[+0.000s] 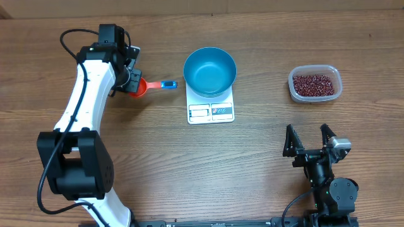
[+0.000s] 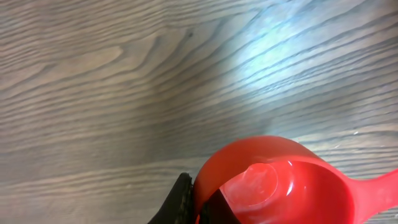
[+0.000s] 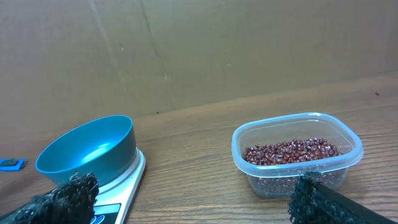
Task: Scoop item into bowl and weigh 150g on scale
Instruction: 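Lift the red scoop and carry it right toward the teal bowl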
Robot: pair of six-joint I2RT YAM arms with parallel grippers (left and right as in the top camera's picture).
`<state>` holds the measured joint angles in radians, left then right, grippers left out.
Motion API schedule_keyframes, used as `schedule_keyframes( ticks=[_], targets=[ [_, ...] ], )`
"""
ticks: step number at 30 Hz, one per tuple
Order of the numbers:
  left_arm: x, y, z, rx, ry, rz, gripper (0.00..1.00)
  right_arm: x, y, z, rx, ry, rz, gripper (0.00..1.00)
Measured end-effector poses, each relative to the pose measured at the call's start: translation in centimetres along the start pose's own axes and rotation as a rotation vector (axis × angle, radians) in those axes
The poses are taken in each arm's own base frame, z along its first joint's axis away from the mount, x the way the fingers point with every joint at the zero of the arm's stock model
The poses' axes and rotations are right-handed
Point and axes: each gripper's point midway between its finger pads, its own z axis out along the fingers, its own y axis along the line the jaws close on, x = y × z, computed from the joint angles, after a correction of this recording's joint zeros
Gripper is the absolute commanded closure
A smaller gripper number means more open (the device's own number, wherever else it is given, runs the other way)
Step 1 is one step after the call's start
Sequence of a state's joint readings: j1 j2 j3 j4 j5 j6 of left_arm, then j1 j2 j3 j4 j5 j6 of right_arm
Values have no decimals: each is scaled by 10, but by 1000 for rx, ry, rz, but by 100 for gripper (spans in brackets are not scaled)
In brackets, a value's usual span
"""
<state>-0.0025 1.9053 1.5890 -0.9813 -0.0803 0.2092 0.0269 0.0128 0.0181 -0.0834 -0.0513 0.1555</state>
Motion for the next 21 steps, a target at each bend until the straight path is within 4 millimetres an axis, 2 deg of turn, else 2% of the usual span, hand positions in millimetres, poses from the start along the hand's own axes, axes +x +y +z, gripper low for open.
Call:
schedule_keyframes(
  ticks=[5,8,15,21],
  targets=[
    [3,4,-4,-25,10,0,96,0,0,0,0,0,0,0],
    [2,6,-13,-35,-9,-3,96,0,0,0,0,0,0,0],
    [-6,6,-57,-22,-123,-33,96,0,0,0,0,0,0,0],
    [-15,-12,-102,85,-259,-29,96,0,0,0,0,0,0,0]
  ],
)
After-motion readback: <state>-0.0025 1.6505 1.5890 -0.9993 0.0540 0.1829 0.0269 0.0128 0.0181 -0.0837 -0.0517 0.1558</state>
